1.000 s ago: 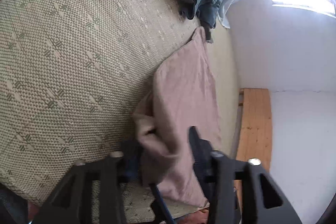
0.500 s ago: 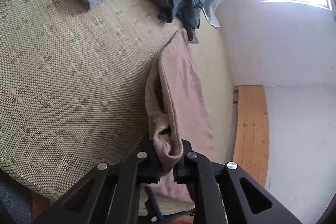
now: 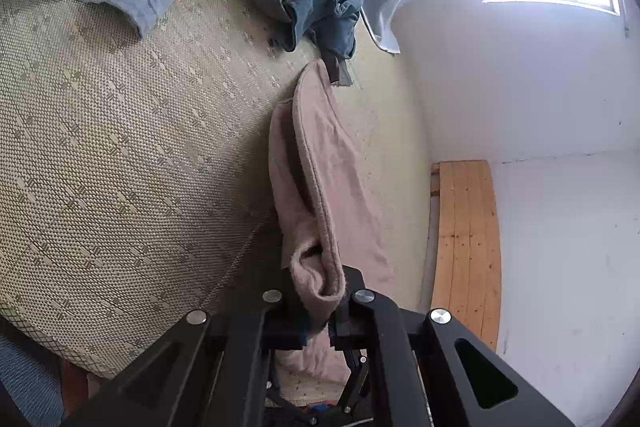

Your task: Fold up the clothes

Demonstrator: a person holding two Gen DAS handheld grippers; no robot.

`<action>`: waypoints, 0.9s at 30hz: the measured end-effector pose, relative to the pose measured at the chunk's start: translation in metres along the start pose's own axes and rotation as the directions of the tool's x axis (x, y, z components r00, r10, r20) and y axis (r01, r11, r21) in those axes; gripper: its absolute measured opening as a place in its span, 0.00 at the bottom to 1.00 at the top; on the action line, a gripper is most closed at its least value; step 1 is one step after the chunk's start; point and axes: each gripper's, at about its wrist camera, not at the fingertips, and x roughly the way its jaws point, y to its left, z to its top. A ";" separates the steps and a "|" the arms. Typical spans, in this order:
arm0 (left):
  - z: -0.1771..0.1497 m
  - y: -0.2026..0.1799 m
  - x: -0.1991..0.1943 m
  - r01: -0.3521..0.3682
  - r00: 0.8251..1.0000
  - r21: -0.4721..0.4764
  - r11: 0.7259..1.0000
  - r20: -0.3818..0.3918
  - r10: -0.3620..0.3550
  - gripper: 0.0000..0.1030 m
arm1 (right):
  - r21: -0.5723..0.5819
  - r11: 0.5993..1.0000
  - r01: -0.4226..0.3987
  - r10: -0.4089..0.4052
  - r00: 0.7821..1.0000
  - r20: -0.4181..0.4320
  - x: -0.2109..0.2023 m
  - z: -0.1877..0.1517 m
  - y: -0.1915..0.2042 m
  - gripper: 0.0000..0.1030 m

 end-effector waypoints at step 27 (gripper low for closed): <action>-0.005 -0.026 -0.024 -0.022 0.997 0.002 1.000 0.077 0.022 0.04 | 0.030 0.970 0.242 -0.223 0.929 -0.294 -0.046 -0.201 -0.158 0.82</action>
